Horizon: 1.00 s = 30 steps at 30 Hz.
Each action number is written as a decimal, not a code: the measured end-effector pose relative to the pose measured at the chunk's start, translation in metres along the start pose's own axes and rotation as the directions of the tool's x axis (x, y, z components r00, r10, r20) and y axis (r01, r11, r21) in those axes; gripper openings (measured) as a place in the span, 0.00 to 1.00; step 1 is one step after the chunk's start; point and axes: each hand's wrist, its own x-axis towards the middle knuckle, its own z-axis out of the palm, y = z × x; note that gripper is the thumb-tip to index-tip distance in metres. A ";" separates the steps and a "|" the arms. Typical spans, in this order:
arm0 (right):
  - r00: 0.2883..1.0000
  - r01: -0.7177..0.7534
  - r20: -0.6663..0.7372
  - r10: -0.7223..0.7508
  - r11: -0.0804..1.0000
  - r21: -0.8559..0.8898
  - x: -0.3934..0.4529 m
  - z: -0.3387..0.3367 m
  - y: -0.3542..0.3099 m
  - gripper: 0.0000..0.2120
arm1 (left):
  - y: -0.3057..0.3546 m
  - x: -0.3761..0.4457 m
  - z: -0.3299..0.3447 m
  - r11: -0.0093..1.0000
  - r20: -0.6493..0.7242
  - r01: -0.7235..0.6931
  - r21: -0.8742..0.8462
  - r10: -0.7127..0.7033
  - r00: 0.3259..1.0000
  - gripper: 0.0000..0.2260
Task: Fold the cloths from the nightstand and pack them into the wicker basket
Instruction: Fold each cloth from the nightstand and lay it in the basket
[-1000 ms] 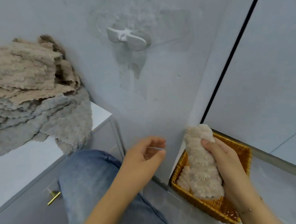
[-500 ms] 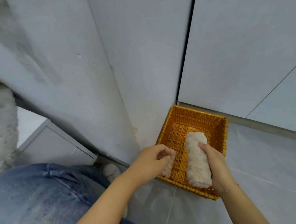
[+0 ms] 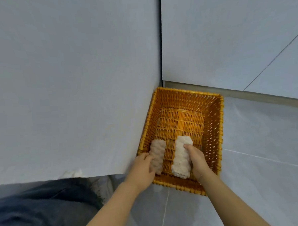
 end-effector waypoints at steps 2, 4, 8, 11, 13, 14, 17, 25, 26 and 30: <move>1.000 0.003 -0.028 -0.003 1.000 0.004 0.019 0.001 0.009 0.08 | -0.009 0.006 0.010 1.000 0.004 0.031 0.007 -0.031 1.000 0.21; 0.997 0.003 -0.078 0.000 0.999 0.039 0.038 0.001 0.018 0.13 | -0.014 0.011 0.018 0.998 0.026 0.048 0.033 -0.048 0.998 0.21; 0.957 0.018 -0.285 0.057 0.968 0.252 0.060 0.006 0.027 0.24 | -0.018 0.020 0.025 0.995 -0.003 0.077 0.058 -0.077 0.997 0.21; 0.922 0.130 -0.386 0.035 0.910 0.393 0.064 0.009 0.027 0.31 | -0.019 0.024 0.027 0.993 -0.023 0.087 0.078 -0.086 0.996 0.21; 0.928 0.149 -0.370 0.046 0.865 0.480 0.066 0.011 0.027 0.33 | -0.020 0.024 0.030 0.991 -0.033 0.084 0.108 -0.081 0.996 0.19; 0.932 0.143 -0.359 0.059 0.847 0.512 0.066 0.012 0.028 0.32 | -0.020 0.024 0.031 0.989 -0.033 0.084 0.118 -0.080 0.996 0.19; 0.937 0.099 -0.331 0.111 0.826 0.556 0.069 0.012 0.035 0.27 | -0.021 0.023 0.032 0.989 -0.026 0.090 0.117 -0.088 0.996 0.19; 0.980 -0.124 -0.198 0.023 0.847 -0.517 0.058 -0.009 0.047 0.25 | -0.019 0.021 0.030 0.995 -0.021 0.074 0.061 -0.072 0.997 0.16; 0.989 -0.105 -0.144 0.017 0.770 -0.629 0.058 -0.011 0.045 0.28 | -0.018 0.021 0.030 0.995 -0.019 0.074 0.064 -0.073 0.997 0.16; 0.997 0.076 0.053 -0.064 0.434 -0.898 0.060 -0.009 0.044 0.26 | -0.017 0.020 0.029 0.996 -0.010 0.075 0.056 -0.075 0.997 0.16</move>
